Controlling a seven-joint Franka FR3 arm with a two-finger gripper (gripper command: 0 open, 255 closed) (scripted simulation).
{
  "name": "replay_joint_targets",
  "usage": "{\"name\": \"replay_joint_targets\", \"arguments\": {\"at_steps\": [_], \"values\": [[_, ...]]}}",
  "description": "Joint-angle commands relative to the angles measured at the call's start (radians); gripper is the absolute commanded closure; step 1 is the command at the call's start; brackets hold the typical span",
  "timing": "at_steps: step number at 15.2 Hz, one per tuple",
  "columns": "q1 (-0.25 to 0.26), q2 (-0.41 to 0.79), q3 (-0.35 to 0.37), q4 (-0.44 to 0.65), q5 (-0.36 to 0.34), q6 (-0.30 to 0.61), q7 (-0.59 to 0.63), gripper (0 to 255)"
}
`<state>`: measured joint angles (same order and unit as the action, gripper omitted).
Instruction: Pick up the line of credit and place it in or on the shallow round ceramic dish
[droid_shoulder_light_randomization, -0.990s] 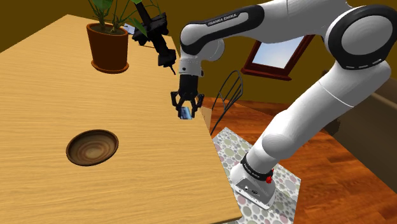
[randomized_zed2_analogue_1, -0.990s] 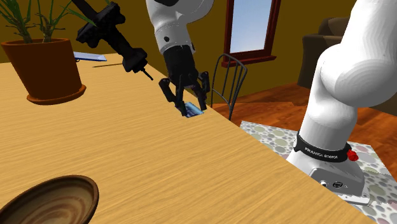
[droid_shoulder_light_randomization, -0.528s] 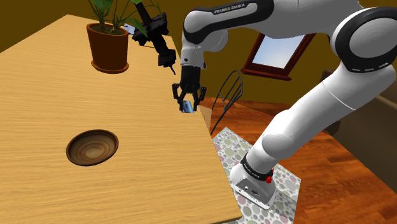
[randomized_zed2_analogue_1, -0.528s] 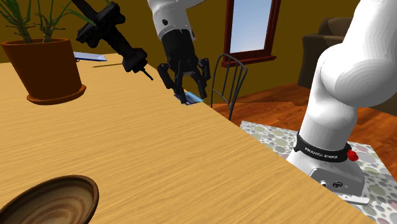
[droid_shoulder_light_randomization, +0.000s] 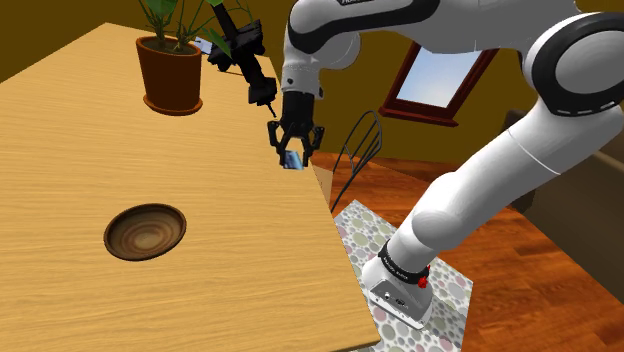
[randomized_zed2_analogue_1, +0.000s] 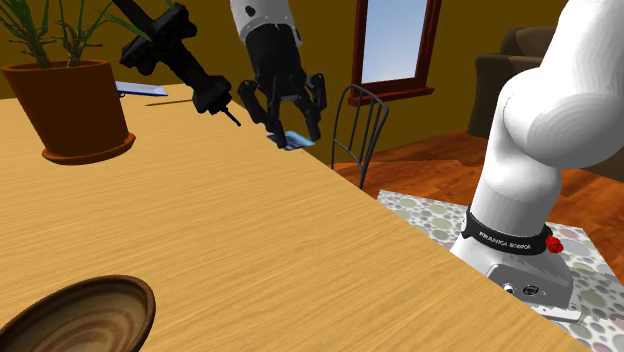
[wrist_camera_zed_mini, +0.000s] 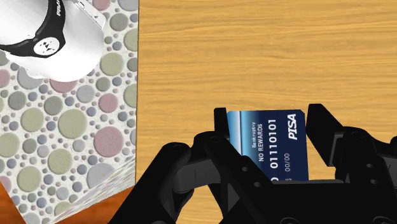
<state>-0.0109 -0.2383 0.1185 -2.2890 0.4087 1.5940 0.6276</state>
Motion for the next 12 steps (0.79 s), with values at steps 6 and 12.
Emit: {"name": "replay_joint_targets", "arguments": {"at_steps": [6,12], "values": [[0.079,0.089,0.101,0.102,0.08,0.053,0.151,255],[0.144,0.205,0.179,0.231,0.111,0.106,0.282,255]]}}
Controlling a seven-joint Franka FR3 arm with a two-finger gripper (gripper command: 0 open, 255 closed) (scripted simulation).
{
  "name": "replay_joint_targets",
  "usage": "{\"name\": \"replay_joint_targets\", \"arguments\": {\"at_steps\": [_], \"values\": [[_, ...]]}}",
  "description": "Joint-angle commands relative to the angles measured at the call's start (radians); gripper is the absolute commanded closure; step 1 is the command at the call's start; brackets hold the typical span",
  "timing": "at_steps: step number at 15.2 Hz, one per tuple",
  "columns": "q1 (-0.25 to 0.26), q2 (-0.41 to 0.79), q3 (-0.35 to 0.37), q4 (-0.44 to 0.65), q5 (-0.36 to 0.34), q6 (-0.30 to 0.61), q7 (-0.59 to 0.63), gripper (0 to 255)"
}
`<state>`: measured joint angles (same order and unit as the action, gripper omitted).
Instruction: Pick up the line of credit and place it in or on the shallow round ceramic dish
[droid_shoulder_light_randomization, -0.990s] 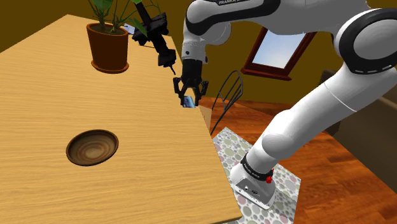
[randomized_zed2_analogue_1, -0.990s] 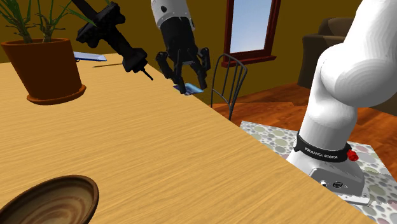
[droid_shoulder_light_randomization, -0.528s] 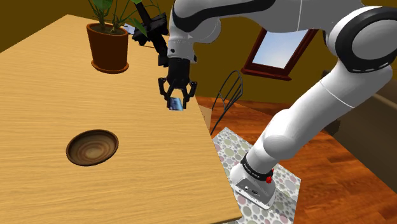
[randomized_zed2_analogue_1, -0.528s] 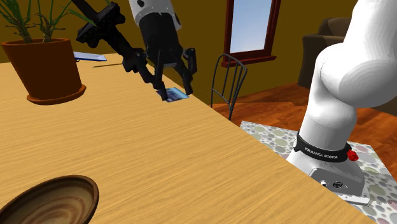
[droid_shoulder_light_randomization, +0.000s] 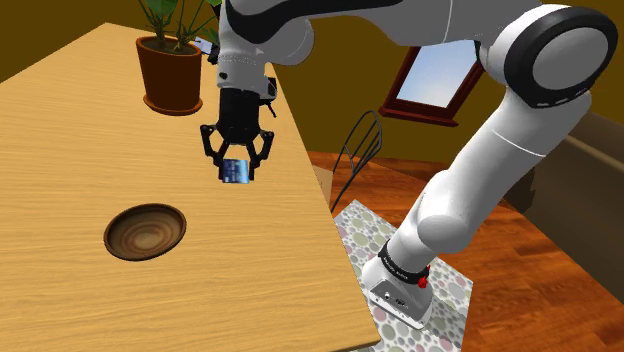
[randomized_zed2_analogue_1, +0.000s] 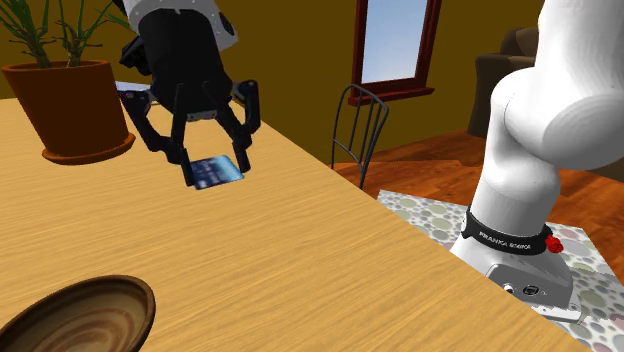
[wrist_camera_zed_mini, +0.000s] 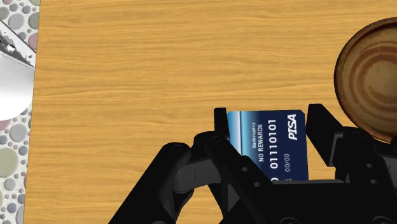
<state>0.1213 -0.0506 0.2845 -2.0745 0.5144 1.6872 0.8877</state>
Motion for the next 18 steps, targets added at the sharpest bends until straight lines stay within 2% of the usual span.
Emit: {"name": "replay_joint_targets", "arguments": {"at_steps": [1,8,12,18], "values": [[0.023,0.04,0.025,0.042,0.007,0.021,0.045,255],[0.107,0.221,0.095,0.253,-0.017,0.068,0.208,255],[0.172,0.353,0.123,0.418,-0.058,0.078,0.312,255],[0.177,0.374,0.119,0.368,-0.058,0.142,0.283,255]]}}
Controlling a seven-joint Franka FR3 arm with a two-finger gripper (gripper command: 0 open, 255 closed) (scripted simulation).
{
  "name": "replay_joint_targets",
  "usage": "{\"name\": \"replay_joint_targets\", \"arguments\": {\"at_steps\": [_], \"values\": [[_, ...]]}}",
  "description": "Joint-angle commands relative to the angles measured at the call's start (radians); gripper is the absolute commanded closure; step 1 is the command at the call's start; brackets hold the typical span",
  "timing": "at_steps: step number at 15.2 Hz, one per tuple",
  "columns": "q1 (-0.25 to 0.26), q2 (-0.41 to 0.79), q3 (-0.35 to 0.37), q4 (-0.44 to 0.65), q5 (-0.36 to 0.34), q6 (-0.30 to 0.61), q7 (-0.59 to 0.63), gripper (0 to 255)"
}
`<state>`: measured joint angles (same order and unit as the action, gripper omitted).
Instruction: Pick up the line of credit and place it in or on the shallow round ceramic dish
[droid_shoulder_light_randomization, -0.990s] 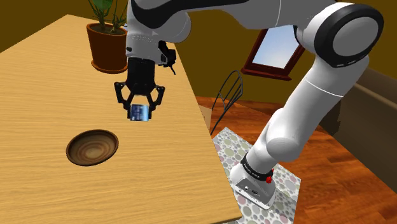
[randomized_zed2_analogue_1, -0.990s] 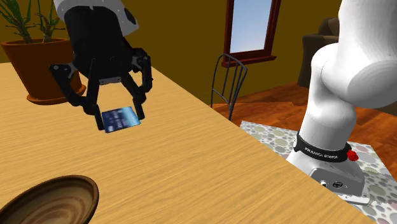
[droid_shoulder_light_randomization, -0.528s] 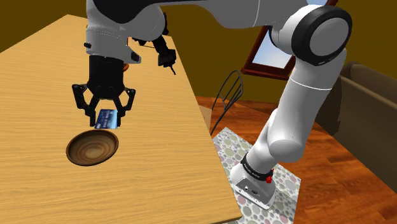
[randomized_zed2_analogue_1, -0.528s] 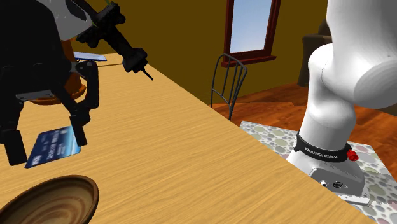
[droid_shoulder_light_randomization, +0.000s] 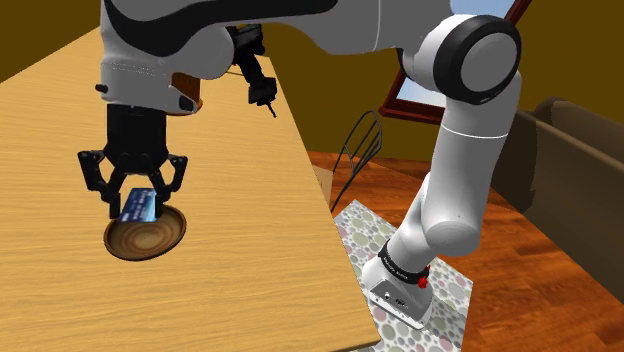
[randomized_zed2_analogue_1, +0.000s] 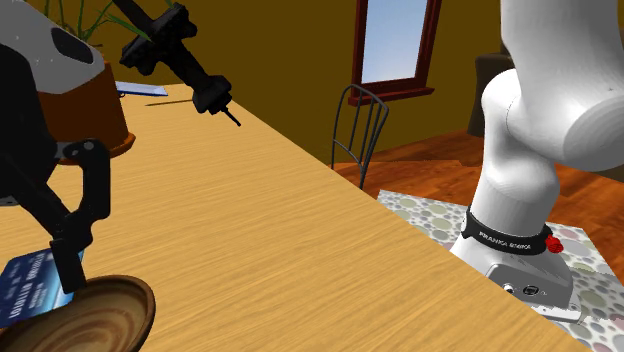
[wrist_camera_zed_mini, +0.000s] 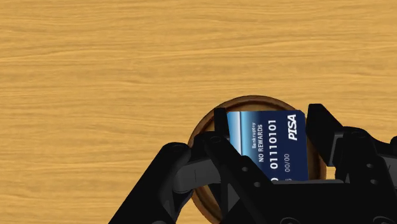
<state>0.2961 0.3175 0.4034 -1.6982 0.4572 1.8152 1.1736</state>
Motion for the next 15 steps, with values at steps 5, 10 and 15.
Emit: {"name": "replay_joint_targets", "arguments": {"at_steps": [5,10,15], "values": [[0.007,0.029,-0.001,-0.043,-0.001,0.067,-0.026,255],[0.012,0.06,-0.004,-0.076,-0.003,0.124,-0.051,255],[0.012,0.06,-0.004,-0.076,-0.003,0.124,-0.051,255]]}}
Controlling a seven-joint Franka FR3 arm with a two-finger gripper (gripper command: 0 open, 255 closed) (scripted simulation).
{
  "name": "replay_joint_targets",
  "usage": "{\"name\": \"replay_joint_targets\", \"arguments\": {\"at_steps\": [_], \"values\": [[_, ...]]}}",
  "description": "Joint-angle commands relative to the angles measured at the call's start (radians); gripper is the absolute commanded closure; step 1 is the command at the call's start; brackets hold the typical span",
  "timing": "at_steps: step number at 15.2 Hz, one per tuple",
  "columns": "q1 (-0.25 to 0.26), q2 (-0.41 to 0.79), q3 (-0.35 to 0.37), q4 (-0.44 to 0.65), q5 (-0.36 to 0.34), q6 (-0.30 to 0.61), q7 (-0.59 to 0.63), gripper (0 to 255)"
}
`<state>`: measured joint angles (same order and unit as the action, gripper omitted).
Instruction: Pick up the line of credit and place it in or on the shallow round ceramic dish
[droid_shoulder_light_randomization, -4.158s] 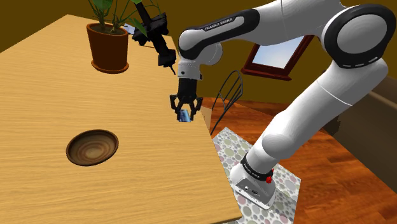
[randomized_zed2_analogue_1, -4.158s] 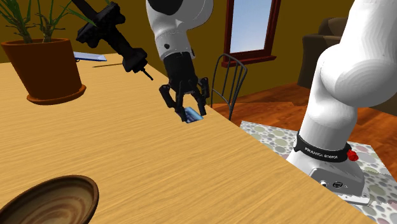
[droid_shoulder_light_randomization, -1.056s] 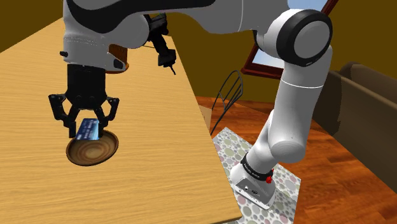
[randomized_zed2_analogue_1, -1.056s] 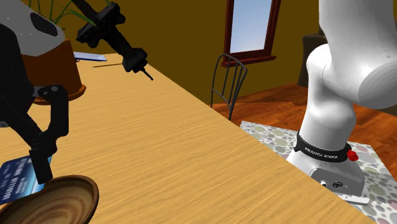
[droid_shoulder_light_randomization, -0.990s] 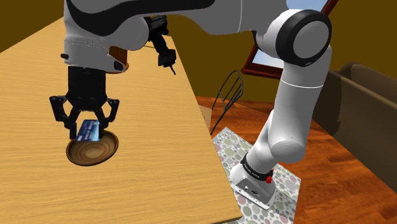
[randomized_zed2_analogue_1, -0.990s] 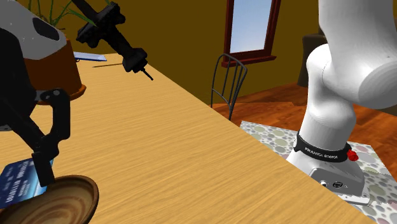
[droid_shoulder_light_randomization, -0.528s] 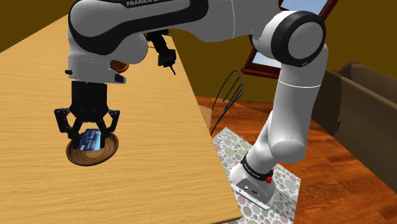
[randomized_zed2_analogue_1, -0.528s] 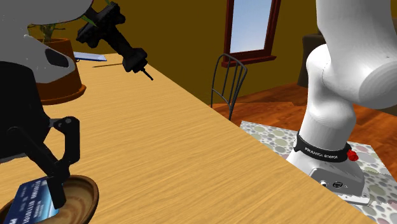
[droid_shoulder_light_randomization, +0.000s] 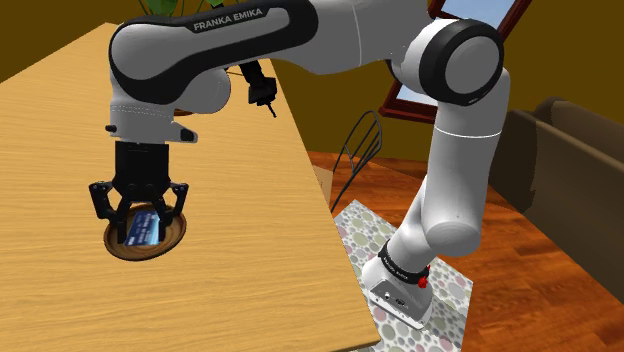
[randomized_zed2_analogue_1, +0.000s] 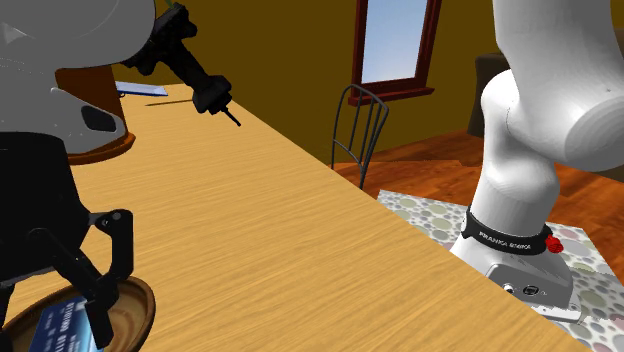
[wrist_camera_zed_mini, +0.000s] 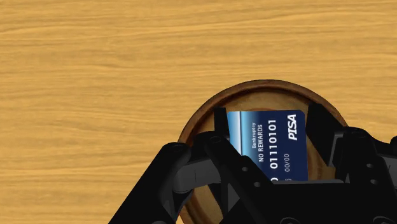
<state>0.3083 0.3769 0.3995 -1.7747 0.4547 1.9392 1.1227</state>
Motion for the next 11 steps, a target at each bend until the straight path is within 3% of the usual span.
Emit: {"name": "replay_joint_targets", "arguments": {"at_steps": [1,3,4,9,11], "values": [[0.0,0.001,0.0,0.0,0.0,0.0,0.0,255],[0.0,0.001,0.0,0.0,0.0,0.0,0.0,255],[0.0,0.001,0.0,0.0,0.0,0.0,0.0,0],[0.0,0.001,0.0,0.0,0.0,0.0,0.0,0],[-0.016,-0.01,-0.007,0.045,-0.007,-0.061,0.005,0]]}}
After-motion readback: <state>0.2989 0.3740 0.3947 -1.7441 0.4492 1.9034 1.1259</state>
